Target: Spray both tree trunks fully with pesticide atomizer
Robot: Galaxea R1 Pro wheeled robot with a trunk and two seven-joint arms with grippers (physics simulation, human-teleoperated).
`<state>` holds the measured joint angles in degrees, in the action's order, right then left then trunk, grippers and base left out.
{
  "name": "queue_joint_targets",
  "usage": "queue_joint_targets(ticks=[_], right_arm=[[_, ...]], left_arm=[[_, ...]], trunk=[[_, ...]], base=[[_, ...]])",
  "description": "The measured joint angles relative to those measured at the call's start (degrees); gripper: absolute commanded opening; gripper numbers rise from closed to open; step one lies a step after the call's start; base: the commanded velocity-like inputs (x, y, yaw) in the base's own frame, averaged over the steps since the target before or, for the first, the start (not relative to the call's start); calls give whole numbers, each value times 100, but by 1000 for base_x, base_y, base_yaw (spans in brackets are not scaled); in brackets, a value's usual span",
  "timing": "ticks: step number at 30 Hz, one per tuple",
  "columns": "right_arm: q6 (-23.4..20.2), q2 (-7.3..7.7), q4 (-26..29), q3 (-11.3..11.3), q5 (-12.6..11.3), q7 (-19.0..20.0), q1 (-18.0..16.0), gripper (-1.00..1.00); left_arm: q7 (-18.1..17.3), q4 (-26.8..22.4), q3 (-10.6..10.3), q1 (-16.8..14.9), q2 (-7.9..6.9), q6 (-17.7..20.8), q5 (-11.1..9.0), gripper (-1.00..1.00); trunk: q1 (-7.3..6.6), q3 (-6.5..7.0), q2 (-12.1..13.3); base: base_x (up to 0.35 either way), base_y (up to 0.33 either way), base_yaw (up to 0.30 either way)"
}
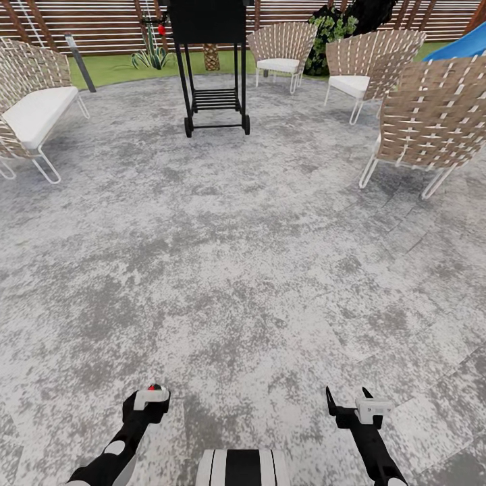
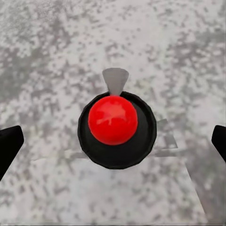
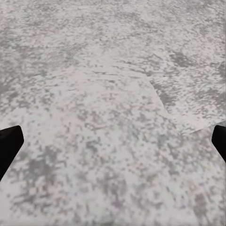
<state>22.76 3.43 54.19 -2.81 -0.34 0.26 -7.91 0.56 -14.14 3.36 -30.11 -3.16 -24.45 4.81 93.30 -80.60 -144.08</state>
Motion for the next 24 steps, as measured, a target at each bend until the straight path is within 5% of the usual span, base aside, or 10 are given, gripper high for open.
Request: queue_joint_targets(ticks=[8, 24], right_arm=[[-3, 0, 1, 0, 2, 0, 0, 100], [-2, 0, 2, 2, -1, 0, 0, 100]], left_arm=[[-3, -10, 6, 40, 6, 1, -6, 100], [5, -10, 7, 49, 7, 0, -9, 100]], trunk=[[13, -110, -6], [13, -111, -7]], base=[[0, 0, 0], [31, 0, 0]])
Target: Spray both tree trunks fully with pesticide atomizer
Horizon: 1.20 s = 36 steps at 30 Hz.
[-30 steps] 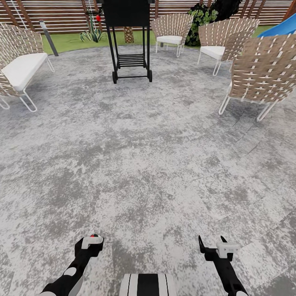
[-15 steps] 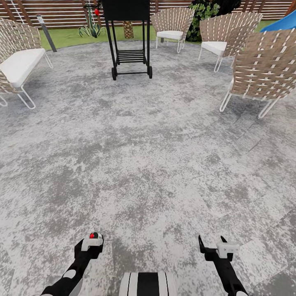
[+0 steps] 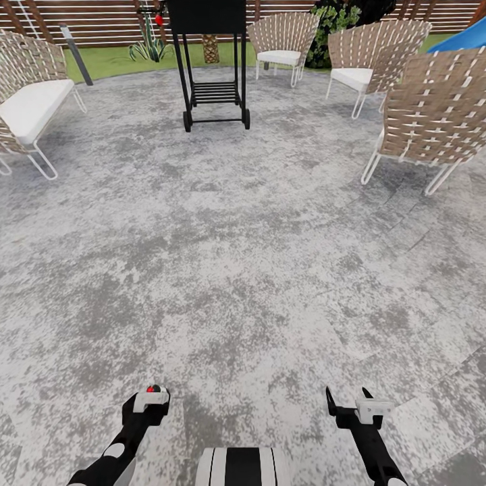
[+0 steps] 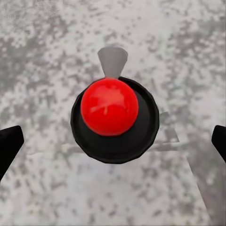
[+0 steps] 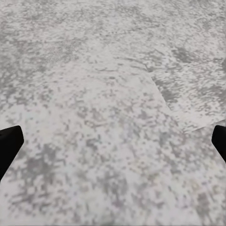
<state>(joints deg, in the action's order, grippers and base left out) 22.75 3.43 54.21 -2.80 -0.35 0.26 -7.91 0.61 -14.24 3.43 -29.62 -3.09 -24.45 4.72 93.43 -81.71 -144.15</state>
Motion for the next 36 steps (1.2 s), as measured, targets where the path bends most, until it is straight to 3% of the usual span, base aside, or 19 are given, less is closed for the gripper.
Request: queue_joint_targets(ticks=[6, 7, 36], right_arm=[[0, 0, -1, -1, 2, 0, 0, 100], [0, 0, -1, -2, 1, 0, 0, 100], [0, 0, -7, -2, 1, 0, 0, 100]], left_arm=[[0, -1, 0, -1, 1, 2, -6, 100], [0, -1, 0, -1, 0, 2, -6, -100], [-3, -51, 0, 0, -9, -3, -25, -100]], trunk=[[0, 0, 0], [0, 0, 0], [0, 0, 0]], base=[[4, 0, 0], [0, 0, 0], [0, 0, 0]])
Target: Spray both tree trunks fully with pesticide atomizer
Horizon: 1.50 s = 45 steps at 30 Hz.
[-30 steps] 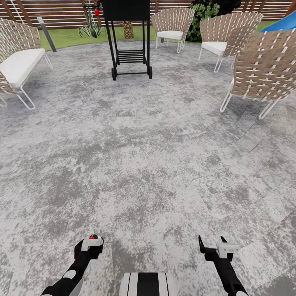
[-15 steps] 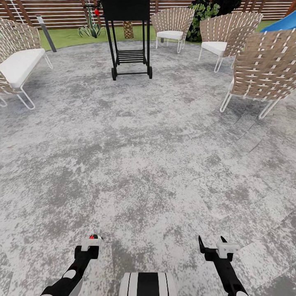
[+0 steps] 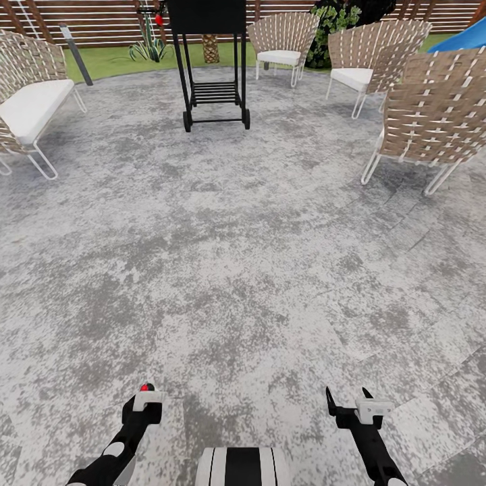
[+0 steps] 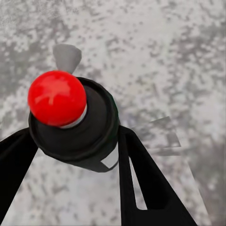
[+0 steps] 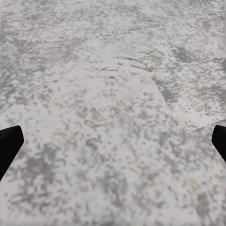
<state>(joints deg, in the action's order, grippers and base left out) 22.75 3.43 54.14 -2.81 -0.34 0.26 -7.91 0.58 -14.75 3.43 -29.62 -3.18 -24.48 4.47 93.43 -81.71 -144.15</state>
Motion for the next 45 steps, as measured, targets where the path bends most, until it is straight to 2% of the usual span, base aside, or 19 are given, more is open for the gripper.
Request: queue_joint_targets(ticks=[4, 13, 15, 23, 36, 43, 45], right_arm=[[1, 0, 1, 0, 2, 0, 0, 100], [1, 0, 1, 6, 7, 0, 0, 100], [18, -64, -64, -26, 17, 9, -5, 100], [-6, -83, 42, -1, 17, 9, -3, 100], [-7, -79, 53, 0, 17, 9, -1, 100], [-7, -77, 23, 0, 32, 9, 3, 100], [-7, -73, -144, 0, 33, 9, 20, 100]], left_arm=[[-2, -4, -1, 0, 1, -3, -2, -100], [-3, -13, 0, 0, 1, -4, 1, -100], [0, -55, 0, 65, 0, -41, 5, -100], [-5, -69, 4, 103, -15, -32, 2, -100], [-6, -72, 9, 105, -24, -31, 1, -100], [3, -69, 3, 105, -18, -29, 2, -100], [3, -64, 1, 105, -17, -24, 6, -100]], trunk=[[0, 0, 0], [-24, 199, 12], [-23, 198, 12], [-23, 199, 12], [-57, 487, 29], [-76, 695, 39], [-81, 757, 41]], base=[[0, 0, 0], [0, 0, 0], [0, 0, 0], [0, 0, 0], [0, 0, 0], [0, 0, 0], [0, 0, 0]])
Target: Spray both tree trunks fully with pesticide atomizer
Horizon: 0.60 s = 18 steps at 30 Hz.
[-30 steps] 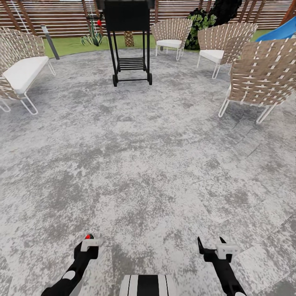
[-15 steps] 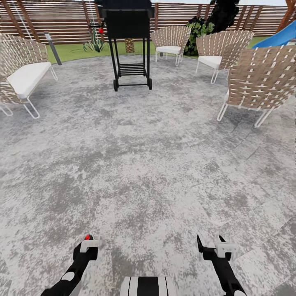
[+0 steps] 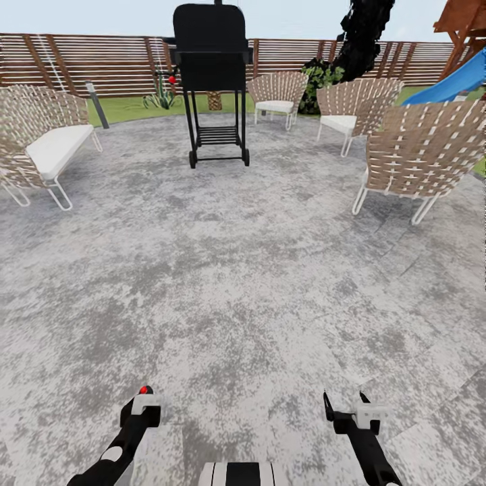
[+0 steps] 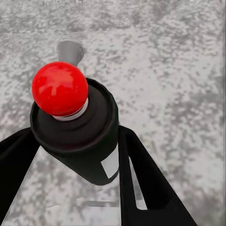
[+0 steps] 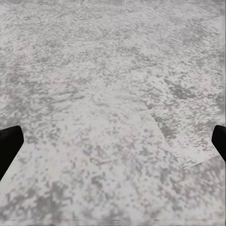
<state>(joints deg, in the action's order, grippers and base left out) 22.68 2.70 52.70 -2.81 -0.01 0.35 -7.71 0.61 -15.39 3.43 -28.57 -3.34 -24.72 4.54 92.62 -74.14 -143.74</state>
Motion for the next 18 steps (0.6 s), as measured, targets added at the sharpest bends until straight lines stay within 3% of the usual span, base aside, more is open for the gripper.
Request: queue_joint_targets(ticks=[7, 13, 18], right_arm=[[79, 2, -1049, 0, -5, 5, 14, 100], [954, -2, -1835, 5, -6, 0, 15, 100], [1099, -6, -2003, 9, -2, 0, 15, 100]], left_arm=[[12, 62, 9, 136, -8, 11, 1, -100], [26, 63, 14, 417, -86, 3, -9, -100], [26, 61, 8, 471, -95, 4, -6, -100]], trunk=[[-18, 217, 9], [-33, 404, 17], [-46, 560, 24]], base=[[0, 0, 0], [0, 0, 0], [0, 0, 0]])
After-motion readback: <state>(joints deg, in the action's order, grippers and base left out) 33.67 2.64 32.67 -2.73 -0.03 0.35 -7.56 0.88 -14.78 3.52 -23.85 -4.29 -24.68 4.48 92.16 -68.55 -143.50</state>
